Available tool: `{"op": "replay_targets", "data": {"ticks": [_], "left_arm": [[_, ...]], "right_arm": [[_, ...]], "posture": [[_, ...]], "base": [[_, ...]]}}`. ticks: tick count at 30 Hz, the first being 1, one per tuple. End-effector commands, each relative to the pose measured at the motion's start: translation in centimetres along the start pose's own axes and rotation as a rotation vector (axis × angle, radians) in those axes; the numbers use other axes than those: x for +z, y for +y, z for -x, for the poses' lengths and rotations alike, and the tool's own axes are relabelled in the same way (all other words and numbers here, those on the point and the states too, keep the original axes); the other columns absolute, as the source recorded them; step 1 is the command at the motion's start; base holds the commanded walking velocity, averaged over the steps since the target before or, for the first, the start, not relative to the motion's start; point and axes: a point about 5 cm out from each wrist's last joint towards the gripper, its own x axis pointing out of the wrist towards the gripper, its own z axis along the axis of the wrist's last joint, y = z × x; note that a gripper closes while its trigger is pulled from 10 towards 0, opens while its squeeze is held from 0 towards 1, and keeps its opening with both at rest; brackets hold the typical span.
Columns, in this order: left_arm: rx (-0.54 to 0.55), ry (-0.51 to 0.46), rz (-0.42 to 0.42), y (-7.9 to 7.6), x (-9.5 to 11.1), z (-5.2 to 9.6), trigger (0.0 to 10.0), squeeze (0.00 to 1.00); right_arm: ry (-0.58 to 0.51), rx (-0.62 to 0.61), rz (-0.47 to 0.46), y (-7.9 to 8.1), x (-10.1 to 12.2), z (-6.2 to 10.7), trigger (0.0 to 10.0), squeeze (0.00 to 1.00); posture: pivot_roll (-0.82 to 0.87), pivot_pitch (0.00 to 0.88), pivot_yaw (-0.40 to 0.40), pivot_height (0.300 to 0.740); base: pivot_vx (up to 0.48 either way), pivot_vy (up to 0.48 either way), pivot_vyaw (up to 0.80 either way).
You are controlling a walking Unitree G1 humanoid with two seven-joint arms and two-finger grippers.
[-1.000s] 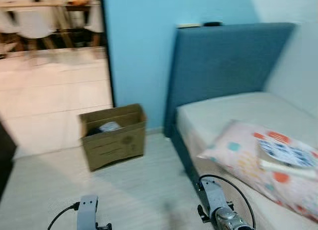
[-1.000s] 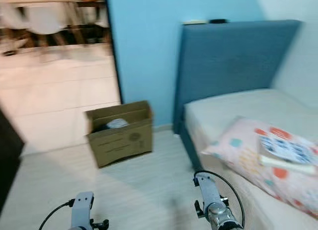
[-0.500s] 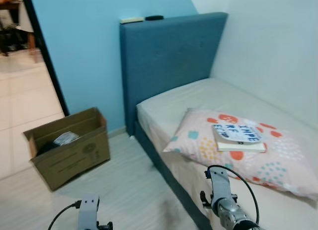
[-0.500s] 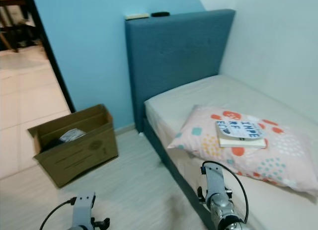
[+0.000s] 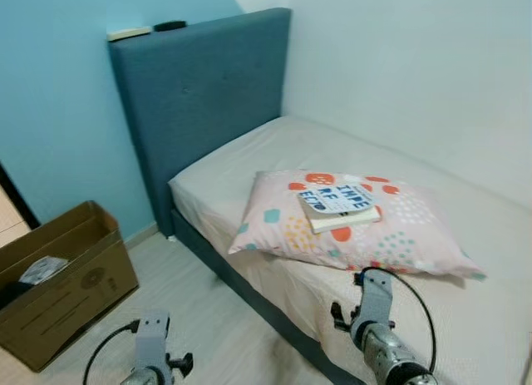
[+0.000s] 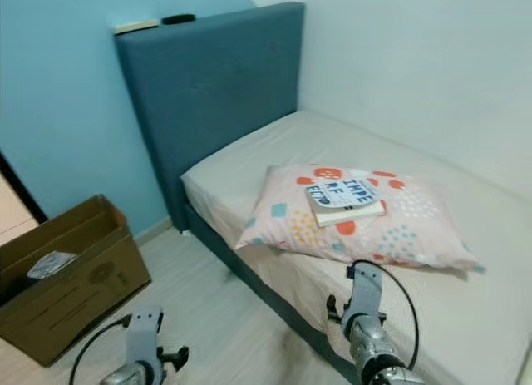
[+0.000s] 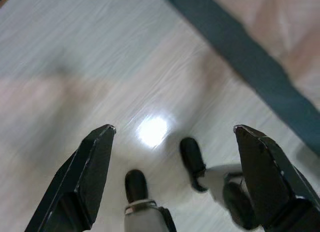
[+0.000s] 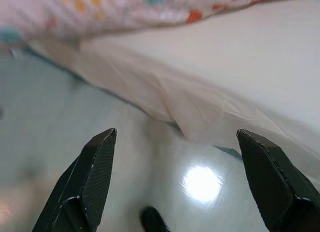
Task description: Clean up the room
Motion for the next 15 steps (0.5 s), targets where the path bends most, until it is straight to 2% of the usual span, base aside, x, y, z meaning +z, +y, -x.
{"op": "replay_targets", "data": {"ticks": [1, 2, 4, 6, 8, 9, 10, 12, 15], "left_arm": [[-0.011, -0.020, -0.008, 0.0, 0.5, -0.1, 10.0, 0.00], [-0.011, -0.020, -0.008, 0.0, 0.5, -0.1, 10.0, 0.00], [-0.030, -0.063, -0.019, -0.4, 1.8, -0.3, 10.0, 0.00], [-0.030, -0.063, -0.019, -0.4, 1.8, -0.3, 10.0, 0.00], [-0.054, -0.106, -0.026, -0.9, 3.2, -0.5, 10.0, 0.00], [-0.054, -0.106, -0.026, -0.9, 3.2, -0.5, 10.0, 0.00], [-0.078, -0.138, -0.039, -1.5, 4.3, -0.7, 10.0, 0.00], [-0.095, -0.160, -0.043, -2.0, 5.0, -0.8, 10.0, 0.00], [-0.106, -0.175, -0.043, -2.4, 5.5, -0.8, 10.0, 0.00]], "right_arm": [[-0.028, 0.026, -0.054, 0.5, 0.4, -0.1, 10.0, 0.00], [-0.028, 0.026, -0.054, 0.5, 0.4, -0.1, 10.0, 0.00], [-0.054, 0.050, -0.107, 0.8, 1.0, -0.1, 10.0, 0.00], [-0.054, 0.050, -0.107, 0.8, 1.0, -0.1, 10.0, 0.00], [-0.079, 0.077, -0.146, 1.1, 1.6, -0.2, 10.0, 0.00], [-0.079, 0.077, -0.146, 1.1, 1.6, -0.2, 10.0, 0.00], [-0.093, 0.101, -0.160, 1.5, 1.9, -0.3, 10.0, 0.00], [-0.100, 0.115, -0.169, 1.7, 2.1, -0.3, 10.0, 0.00], [-0.105, 0.124, -0.172, 1.8, 2.1, -0.3, 10.0, 0.00]], "posture": [[0.05, 0.000, -0.038, 0.740], [0.05, 0.000, -0.038, 0.740], [0.05, 0.000, -0.039, 0.740], [0.05, 0.000, -0.039, 0.740], [0.05, 0.000, -0.039, 0.740], [0.05, 0.000, -0.039, 0.740], [0.05, 0.000, -0.037, 0.740], [0.05, 0.000, -0.036, 0.740], [0.05, 0.000, -0.036, 0.740]], "base": [[0.000, 0.000, -0.71], [0.000, 0.000, -0.71], [0.000, 0.000, -0.71], [0.000, 0.000, -0.71], [0.000, 0.000, -0.71], [0.000, 0.000, -0.71], [0.000, 0.000, -0.71], [0.000, 0.000, -0.71], [0.000, 0.000, -0.71]]}}
